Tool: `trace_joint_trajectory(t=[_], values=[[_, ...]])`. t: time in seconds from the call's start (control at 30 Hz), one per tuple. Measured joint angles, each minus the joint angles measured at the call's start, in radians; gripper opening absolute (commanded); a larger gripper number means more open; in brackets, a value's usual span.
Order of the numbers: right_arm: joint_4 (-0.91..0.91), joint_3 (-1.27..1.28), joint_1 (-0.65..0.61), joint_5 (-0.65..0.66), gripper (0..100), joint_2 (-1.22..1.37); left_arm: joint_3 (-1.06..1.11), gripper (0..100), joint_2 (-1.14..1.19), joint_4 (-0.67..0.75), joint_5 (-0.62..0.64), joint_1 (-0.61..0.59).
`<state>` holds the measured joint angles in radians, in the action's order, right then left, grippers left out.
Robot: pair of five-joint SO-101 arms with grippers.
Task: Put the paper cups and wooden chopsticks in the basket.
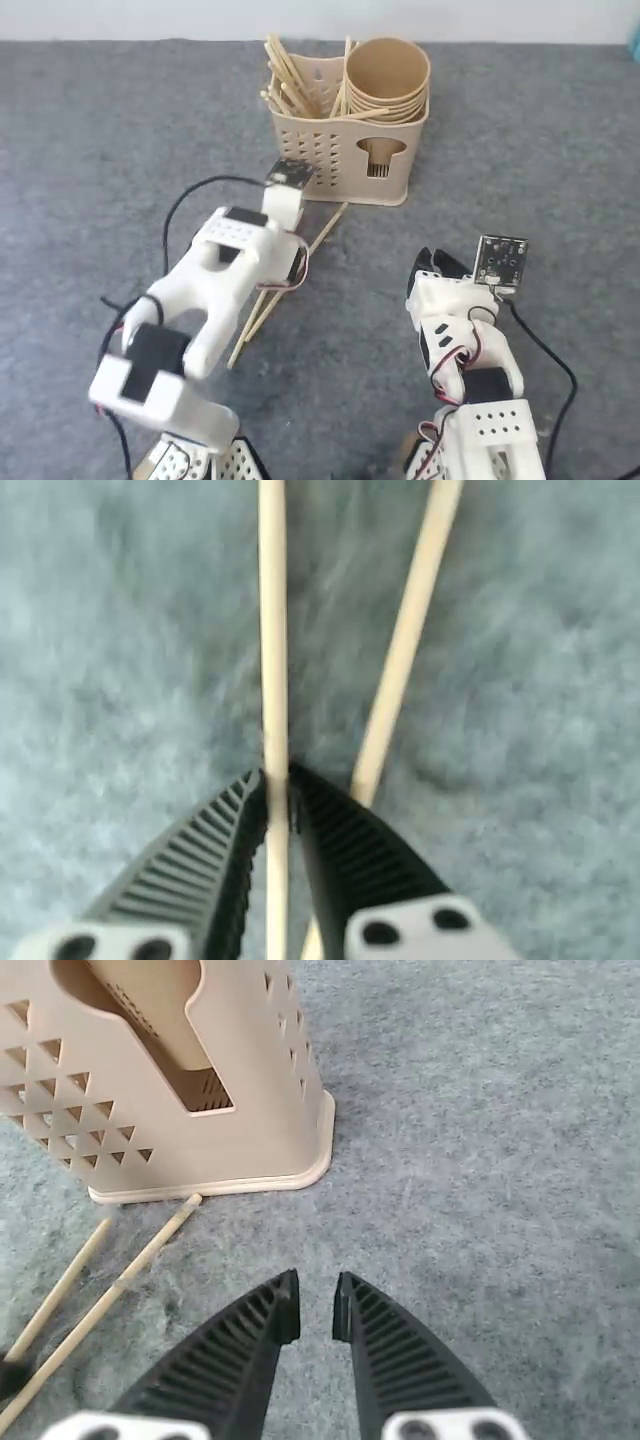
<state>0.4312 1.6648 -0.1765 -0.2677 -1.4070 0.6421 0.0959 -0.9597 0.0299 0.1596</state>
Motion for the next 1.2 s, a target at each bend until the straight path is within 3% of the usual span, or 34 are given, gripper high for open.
trace_joint_trajectory(t=[0.2, 0.43, 0.77, 0.97, 1.2], values=[[0.003, 0.0, -0.009, -0.04, 6.9, 0.0, 0.259, 1, -0.255, 0.135, 0.0, 0.0], [0.235, -0.133, -0.075, -0.107, 7.2, 0.0, 0.491, 1, -0.621, 0.255, 0.068, -0.038], [0.18, -0.186, -0.221, -0.143, 7.2, 0.012, 0.609, 1, -0.861, 0.488, 0.305, -0.302], [0.175, -0.342, -0.232, -0.212, 7.3, 0.232, 0.609, 1, -0.862, 0.54, 0.377, -0.362], [0.169, -0.603, -0.336, -0.29, 8.1, 0.694, 0.624, 1, -0.862, 0.575, 0.377, -0.365]])
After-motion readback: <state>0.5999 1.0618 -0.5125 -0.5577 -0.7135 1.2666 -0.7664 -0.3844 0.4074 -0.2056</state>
